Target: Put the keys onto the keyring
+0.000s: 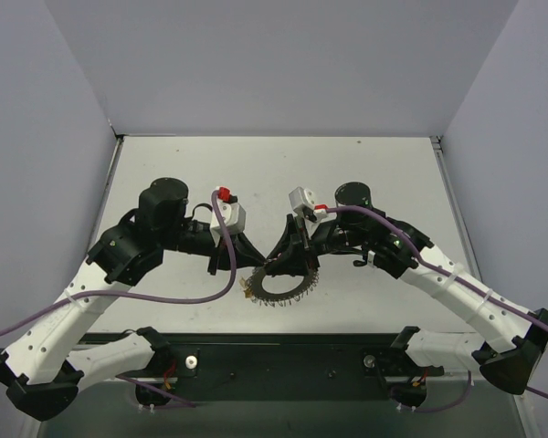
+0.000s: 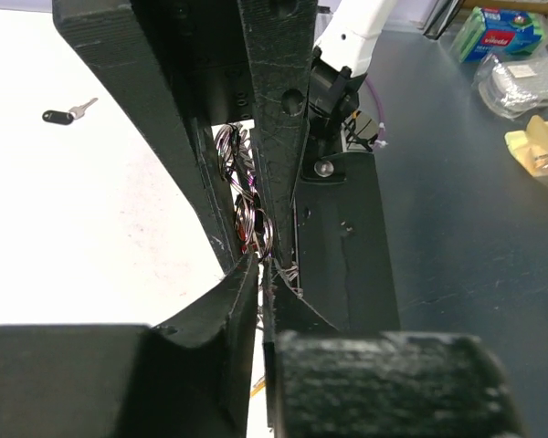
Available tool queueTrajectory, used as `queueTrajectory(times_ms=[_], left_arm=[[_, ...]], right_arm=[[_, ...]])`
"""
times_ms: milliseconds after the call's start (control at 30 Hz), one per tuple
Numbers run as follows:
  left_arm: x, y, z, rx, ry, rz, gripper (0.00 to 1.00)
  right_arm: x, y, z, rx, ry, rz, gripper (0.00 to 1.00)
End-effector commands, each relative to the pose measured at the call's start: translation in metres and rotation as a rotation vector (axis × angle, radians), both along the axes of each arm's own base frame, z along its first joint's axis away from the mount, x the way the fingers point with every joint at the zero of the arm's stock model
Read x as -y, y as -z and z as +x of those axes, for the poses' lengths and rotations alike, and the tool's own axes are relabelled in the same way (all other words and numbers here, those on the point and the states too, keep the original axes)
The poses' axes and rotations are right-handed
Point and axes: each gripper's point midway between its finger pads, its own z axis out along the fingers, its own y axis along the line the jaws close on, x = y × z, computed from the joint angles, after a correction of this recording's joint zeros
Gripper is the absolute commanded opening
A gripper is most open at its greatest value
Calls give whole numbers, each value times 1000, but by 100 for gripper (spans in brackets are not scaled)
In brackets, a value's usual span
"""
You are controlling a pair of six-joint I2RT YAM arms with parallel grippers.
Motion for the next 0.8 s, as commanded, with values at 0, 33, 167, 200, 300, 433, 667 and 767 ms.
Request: queueTrajectory(times_ms=[0,33,167,200,300,433,667,767], left_arm=[[0,-6,5,49,-25,13,9],[0,-6,6,51,-26,13,0],[-3,-12,8,74,-47,3,0],[-3,-11,9,79,-59,6,0],[-5,-16,11,98,-76,-5,0],[-7,-27,8,114,-86,-36,0],[-9,-50,1,150,-75,-108,0],[-8,-54,-1,151,-61,-122,0]], right_arm=[[-4,-21,-1,57,-31,80,0],[-4,-21,-1,57,-31,80,0],[-5,-18,1,51,-25,72,0],[-5,-17,1,50,-25,71,0],[-5,-15,2,48,-20,66,0],[-6,-11,4,42,-17,54,0],[-8,-2,9,20,-11,29,0],[-9,-1,10,13,-16,25,0]])
